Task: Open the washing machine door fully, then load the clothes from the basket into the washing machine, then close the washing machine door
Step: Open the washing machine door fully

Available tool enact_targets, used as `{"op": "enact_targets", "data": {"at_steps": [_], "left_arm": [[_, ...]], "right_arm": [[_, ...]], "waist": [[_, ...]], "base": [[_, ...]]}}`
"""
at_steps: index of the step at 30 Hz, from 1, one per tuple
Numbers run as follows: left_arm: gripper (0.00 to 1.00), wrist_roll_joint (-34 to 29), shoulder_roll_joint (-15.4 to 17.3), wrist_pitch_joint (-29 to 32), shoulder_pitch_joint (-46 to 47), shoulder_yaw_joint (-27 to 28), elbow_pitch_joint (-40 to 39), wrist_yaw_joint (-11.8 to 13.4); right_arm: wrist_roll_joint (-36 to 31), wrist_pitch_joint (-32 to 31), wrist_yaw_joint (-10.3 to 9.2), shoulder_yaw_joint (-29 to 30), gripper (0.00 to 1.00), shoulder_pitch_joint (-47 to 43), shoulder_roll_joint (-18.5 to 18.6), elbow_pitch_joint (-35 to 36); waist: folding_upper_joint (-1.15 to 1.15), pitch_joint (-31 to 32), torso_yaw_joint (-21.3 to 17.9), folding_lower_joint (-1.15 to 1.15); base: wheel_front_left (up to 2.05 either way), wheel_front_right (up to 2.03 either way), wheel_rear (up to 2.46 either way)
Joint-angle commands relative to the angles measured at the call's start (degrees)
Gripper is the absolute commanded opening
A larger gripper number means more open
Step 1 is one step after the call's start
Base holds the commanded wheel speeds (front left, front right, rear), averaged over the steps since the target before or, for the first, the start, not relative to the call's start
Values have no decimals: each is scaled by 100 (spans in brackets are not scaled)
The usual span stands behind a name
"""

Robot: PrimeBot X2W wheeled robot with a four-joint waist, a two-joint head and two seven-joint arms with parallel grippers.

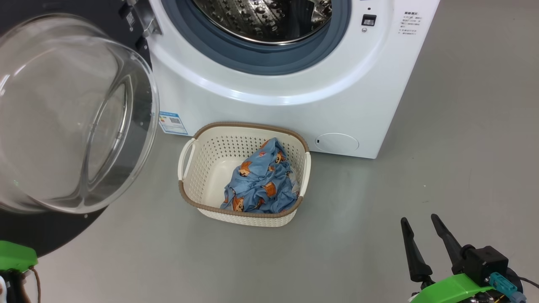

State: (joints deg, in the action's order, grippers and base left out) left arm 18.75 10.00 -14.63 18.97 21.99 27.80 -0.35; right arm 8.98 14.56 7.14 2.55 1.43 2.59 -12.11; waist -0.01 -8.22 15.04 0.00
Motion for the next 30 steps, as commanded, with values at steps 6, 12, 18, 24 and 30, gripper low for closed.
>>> {"op": "enact_targets", "data": {"at_steps": [6,12,18,24,30], "left_arm": [[0,-286,233,-37,155,263,-233,-113],[0,-496,11,-37,-61,207,-550,-290],[0,-614,-221,-37,-270,89,-897,-426],[0,-680,-443,-37,-530,-26,-1335,-507],[18,-741,-600,-37,-821,-240,-1775,-553]], "right_arm": [[-9,44,35,-145,100,151,29,93],[55,44,35,-171,100,112,29,75],[97,44,35,-198,100,55,29,60],[163,44,35,-197,100,-27,29,68],[167,44,35,-218,100,-89,29,71]], "waist": [[1,60,-21,0],[1,177,-54,0],[1,304,-94,0],[1,426,-160,0],[1,490,-250,0]], "base": [[0,0,0],[0,0,0],[0,0,0],[0,0,0],[0,0,0]]}}
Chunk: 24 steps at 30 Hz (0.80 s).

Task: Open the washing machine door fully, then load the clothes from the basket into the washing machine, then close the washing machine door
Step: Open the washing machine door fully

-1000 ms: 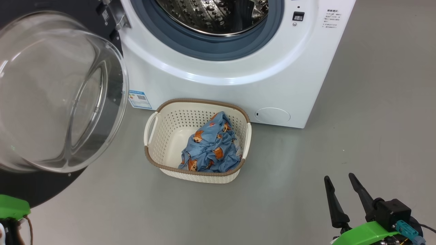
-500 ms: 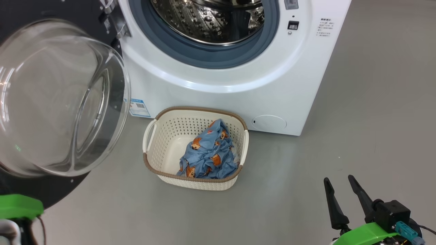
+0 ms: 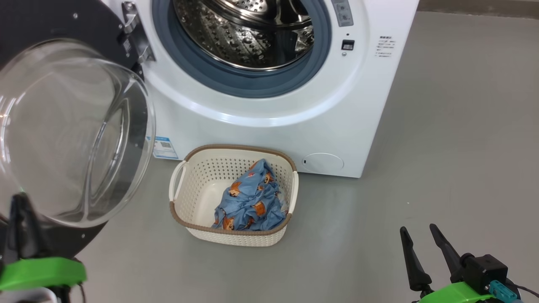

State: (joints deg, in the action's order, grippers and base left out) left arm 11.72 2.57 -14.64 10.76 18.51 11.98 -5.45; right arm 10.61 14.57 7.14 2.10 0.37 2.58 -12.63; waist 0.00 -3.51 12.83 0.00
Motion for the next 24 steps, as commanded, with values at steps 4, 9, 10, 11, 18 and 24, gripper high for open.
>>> {"op": "enact_targets", "data": {"at_steps": [4,9,10,11,18,24], "left_arm": [[100,-2,82,-36,-215,-172,-384,-89],[100,78,52,-36,-414,-493,-509,-132],[100,86,49,-36,-474,-557,-521,-141],[100,88,47,-36,-530,-612,-529,-148],[100,-25,57,-36,-871,-978,-613,-186],[100,-77,145,-36,-1105,-1196,-694,-199]], "right_arm": [[0,43,35,-160,100,-1,30,152],[55,43,35,-120,100,-78,30,209],[45,43,35,-131,100,-95,30,222],[28,43,35,-133,100,-103,30,244],[-199,43,35,-127,100,-135,30,591],[-252,43,35,-158,100,-198,30,897]], "waist": [[0,50,-97,0],[0,122,-197,0],[0,126,-236,0],[0,126,-281,0],[0,147,-639,0],[0,153,-972,0]], "base": [[0,0,0],[0,0,0],[0,0,0],[0,0,0],[0,0,0],[0,0,0]]}}
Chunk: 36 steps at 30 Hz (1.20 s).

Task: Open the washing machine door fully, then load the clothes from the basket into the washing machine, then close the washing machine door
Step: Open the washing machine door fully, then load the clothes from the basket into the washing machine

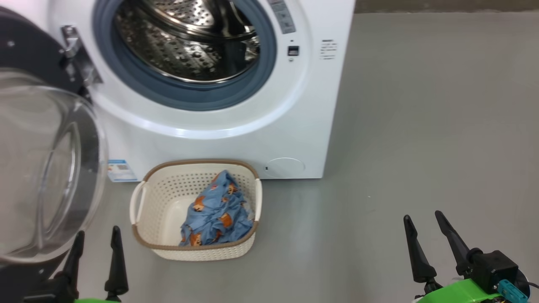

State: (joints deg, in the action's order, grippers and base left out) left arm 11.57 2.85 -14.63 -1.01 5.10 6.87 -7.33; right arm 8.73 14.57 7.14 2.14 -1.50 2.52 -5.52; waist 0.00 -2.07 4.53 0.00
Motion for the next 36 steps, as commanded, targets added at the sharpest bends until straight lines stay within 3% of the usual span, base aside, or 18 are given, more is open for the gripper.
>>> {"op": "enact_targets", "data": {"at_steps": [1,13,36], "left_arm": [[100,-63,117,-37,72,145,-183,-11],[100,-11,160,-37,-130,-50,-125,-14],[100,-44,135,-37,-207,-78,-135,-15]], "right_arm": [[-64,43,35,-161,100,-11,36,187],[-133,43,35,-60,100,-144,36,400],[-116,43,35,-113,100,-161,36,298]], "waist": [[0,8,-142,0],[0,95,-386,0],[0,215,-302,0]], "base": [[0,0,0],[0,0,0],[0,0,0]]}}
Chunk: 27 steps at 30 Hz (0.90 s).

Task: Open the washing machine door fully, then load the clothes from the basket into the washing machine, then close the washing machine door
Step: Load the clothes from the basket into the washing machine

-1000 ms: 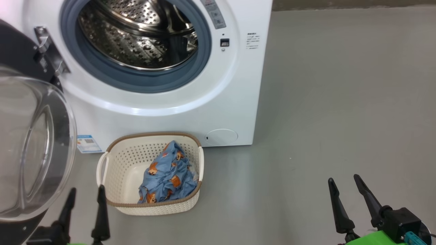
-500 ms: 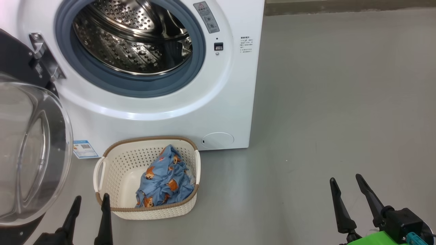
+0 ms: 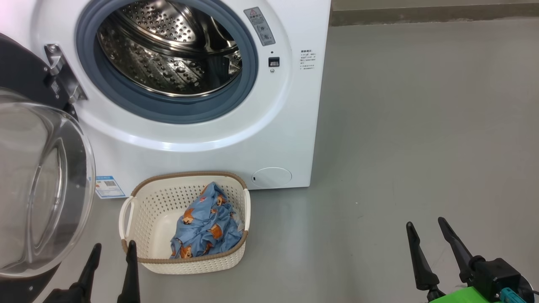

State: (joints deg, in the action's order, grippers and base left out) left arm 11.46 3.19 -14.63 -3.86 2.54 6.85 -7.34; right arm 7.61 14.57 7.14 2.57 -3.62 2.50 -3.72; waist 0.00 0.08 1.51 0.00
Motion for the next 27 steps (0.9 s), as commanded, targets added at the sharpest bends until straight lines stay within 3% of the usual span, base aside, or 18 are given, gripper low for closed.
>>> {"op": "enact_targets", "data": {"at_steps": [1,27], "left_arm": [[100,-31,103,-37,79,180,-131,-14],[100,-1,103,-37,166,221,-78,-14]], "right_arm": [[-4,43,35,-159,100,53,38,111],[51,43,35,-141,100,49,38,37]], "waist": [[0,0,-2,0],[0,-21,55,0]], "base": [[0,0,0],[8,-8,0]]}}
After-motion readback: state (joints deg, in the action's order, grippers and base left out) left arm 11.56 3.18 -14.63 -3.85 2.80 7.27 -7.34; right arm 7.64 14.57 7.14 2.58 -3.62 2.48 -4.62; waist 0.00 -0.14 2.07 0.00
